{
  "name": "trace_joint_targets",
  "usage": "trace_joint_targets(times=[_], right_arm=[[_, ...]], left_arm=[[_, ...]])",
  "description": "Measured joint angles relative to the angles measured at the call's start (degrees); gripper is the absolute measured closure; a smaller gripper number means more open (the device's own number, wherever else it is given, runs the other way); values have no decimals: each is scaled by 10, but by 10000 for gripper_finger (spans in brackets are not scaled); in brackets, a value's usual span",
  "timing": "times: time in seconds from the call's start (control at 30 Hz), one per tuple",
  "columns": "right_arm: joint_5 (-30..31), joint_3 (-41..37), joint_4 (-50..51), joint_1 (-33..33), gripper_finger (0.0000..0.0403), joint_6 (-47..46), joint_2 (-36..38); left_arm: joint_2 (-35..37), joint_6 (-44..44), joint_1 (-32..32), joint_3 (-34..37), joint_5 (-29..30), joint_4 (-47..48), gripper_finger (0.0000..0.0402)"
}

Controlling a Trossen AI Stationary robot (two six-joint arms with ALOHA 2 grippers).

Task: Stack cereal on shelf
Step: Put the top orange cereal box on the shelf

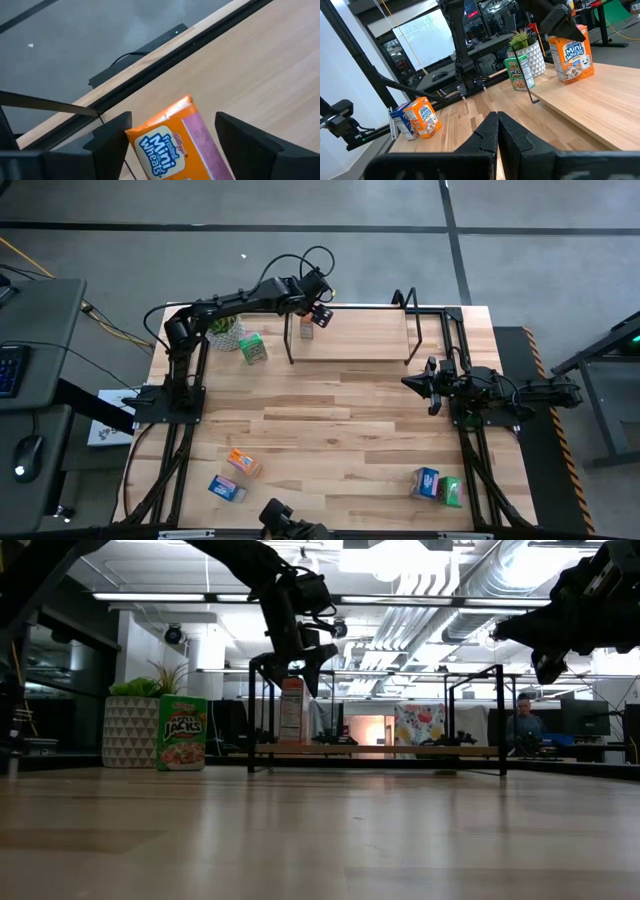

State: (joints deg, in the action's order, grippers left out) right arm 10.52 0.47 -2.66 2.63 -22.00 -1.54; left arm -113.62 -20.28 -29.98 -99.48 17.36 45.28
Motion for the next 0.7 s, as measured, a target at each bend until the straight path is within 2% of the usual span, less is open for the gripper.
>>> trace_joint_targets(times=[0.23, 0.37, 0.6, 0.7], right_arm=[[0, 0, 0, 0, 403, 0, 0], [0, 0, 0, 0, 403, 0, 0], [0, 0, 0, 0, 403, 0, 0], [0, 0, 0, 0, 403, 0, 0]], left_arm=[[0, 15, 0, 0, -1, 1, 203], [0, 52, 0, -17, -1, 1, 229], [0, 225, 5, -67, -6, -28, 231], [1, 338, 5, -74, -29, -27, 230]])
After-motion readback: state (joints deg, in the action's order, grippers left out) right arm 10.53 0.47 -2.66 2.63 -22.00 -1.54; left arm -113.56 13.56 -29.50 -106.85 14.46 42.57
